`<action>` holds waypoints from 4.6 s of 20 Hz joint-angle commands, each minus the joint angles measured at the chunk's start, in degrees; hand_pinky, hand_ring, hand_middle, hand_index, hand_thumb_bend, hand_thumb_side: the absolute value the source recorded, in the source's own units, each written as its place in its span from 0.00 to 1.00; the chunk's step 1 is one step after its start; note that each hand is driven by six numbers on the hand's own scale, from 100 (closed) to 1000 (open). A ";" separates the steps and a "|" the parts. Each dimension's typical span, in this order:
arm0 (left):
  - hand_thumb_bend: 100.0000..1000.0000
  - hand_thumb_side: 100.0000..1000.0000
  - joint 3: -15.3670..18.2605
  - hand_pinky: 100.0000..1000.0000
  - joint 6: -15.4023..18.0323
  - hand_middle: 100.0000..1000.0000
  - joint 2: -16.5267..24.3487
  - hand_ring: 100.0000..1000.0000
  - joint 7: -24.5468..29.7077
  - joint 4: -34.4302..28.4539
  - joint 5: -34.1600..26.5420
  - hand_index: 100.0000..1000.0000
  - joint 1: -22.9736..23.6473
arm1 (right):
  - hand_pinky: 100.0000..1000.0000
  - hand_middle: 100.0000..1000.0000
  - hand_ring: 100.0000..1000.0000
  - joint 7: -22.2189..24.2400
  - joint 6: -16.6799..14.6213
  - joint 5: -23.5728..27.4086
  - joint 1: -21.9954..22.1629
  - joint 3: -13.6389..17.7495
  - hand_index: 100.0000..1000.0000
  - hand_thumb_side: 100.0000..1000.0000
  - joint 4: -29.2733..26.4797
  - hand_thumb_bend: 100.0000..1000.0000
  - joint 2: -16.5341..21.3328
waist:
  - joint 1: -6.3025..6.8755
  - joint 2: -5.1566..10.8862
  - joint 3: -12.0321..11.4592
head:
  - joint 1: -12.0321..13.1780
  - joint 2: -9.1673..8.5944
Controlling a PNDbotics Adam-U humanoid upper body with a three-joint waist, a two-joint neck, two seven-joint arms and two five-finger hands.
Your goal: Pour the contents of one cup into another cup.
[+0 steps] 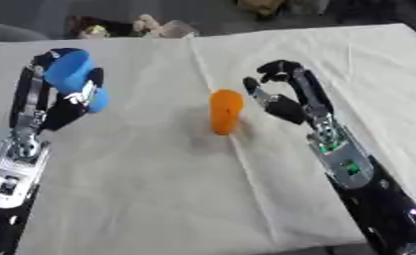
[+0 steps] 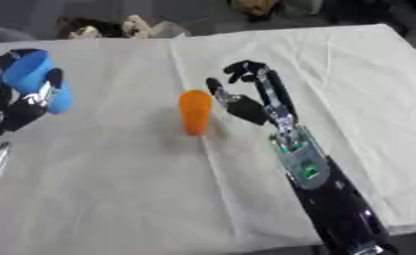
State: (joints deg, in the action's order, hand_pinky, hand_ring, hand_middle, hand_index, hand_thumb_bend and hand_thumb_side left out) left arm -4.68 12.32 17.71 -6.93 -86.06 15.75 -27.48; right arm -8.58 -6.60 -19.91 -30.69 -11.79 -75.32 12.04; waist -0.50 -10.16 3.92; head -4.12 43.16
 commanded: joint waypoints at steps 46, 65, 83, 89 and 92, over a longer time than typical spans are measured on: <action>0.00 0.47 0.33 0.13 -0.66 0.03 1.28 0.00 3.16 -5.30 -2.53 0.67 1.61 | 0.80 0.55 0.86 1.57 -5.51 -10.79 -2.04 -2.63 0.70 0.57 4.46 0.45 -2.81 | 0.81 1.96 -1.22 | -1.89 -1.38; 0.00 0.46 0.32 0.13 -0.45 0.03 1.06 0.00 3.80 -5.30 -2.72 0.67 1.56 | 0.80 0.56 0.86 0.19 -6.76 -14.10 -3.45 -2.19 0.71 0.57 7.69 0.46 -4.96 | 0.90 1.97 -1.37 | -2.43 -1.69; 0.00 0.46 0.40 0.13 -0.35 0.03 1.06 0.00 4.53 -5.15 -2.83 0.67 1.54 | 0.80 0.58 0.86 -0.15 -5.69 -14.73 -1.94 -0.75 0.74 0.61 9.06 0.48 -3.16 | 0.94 1.93 -1.05 | -2.68 -1.84; 0.00 0.45 0.45 0.13 -0.29 0.03 1.04 0.00 4.65 -5.13 -2.88 0.67 1.57 | 0.80 0.58 0.86 -0.01 -6.39 -15.52 -2.29 -0.76 0.74 0.62 10.38 0.48 -3.64 | 0.97 1.96 -1.19 | -2.78 -1.89; 0.00 0.46 0.42 0.13 -0.23 0.03 0.98 0.00 4.74 -5.17 -2.89 0.67 1.53 | 0.80 0.58 0.86 0.37 -6.66 -16.30 -2.85 -1.04 0.74 0.61 11.21 0.47 -4.49 | 0.98 1.96 -1.33 | -2.81 -1.89</action>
State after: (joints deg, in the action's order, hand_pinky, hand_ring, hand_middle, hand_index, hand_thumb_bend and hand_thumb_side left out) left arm -4.68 12.00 18.10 -2.41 -90.59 13.19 -25.19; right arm -8.36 -12.93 -35.47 -32.40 -12.78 -63.86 7.55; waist 0.41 -9.13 2.68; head -6.74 41.70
